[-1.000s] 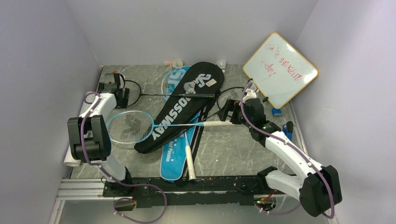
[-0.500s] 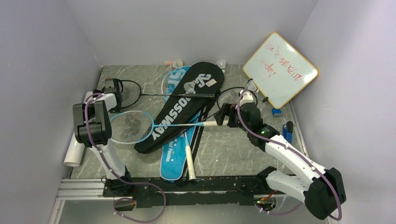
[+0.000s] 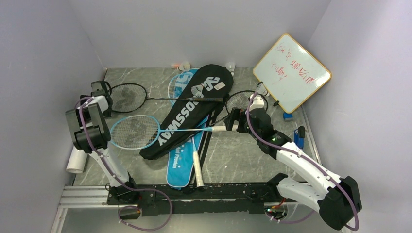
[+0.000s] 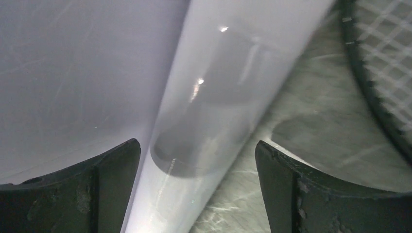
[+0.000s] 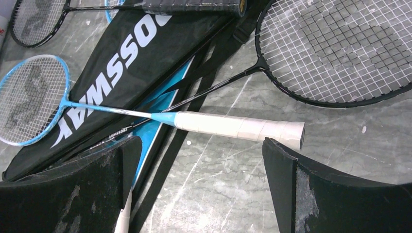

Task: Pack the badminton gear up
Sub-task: Pick up the shuttle tube at the center of the board.

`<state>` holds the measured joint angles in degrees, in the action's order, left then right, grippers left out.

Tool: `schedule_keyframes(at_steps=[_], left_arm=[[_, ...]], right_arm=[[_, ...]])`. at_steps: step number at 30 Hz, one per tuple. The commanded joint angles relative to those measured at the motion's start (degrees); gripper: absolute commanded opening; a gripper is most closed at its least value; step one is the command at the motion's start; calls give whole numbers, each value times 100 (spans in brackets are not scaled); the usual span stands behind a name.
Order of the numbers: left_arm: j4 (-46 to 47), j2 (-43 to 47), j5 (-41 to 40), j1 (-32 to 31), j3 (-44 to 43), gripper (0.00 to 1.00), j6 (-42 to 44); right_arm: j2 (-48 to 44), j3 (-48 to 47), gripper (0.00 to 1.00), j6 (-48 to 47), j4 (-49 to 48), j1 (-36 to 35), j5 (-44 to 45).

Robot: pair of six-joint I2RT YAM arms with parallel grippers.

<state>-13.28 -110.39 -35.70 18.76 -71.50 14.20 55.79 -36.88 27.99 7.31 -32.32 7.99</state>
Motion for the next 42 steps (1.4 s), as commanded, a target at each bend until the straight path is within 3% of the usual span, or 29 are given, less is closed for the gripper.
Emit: schedule_keyframes(at_steps=[1,8,10,11,13,18,21,30,34,39,42], left_arm=[[-97,-60,128,278,-142,92,34],[-127,-289,4,379,-174,91,44],[-81,-286,-115,399,-136,81,-36],[-91,-278,-188,400,-148,70,-81],[-100,-233,-259,400,-197,57,-148],[-499,-205,-447,393,-851,54,-729],[-918,84,282,348,-1335,50,-950],[-1154,1627,2628,-492,-1204,51,-1592],[-964,2420,3826,-880,-772,52,-2105],[65,3575,5803,-1096,230,51,-2673],[159,4029,6197,-1378,489,50,-2617]], right_arm=[[-173,-83,100,-118,6,-80,309],[-181,-120,100,-118,45,-175,454],[-176,-122,100,-107,66,-210,511],[-166,-130,100,-101,68,-221,523],[-159,-128,100,-100,60,-231,518],[-150,-128,100,-99,51,-239,515],[-103,-134,100,-89,35,-238,503],[107,-199,100,-82,-19,-224,479],[45,-171,100,-116,-45,-229,479],[38,-254,100,-134,-24,-224,287],[135,-499,100,-112,163,-230,80]])
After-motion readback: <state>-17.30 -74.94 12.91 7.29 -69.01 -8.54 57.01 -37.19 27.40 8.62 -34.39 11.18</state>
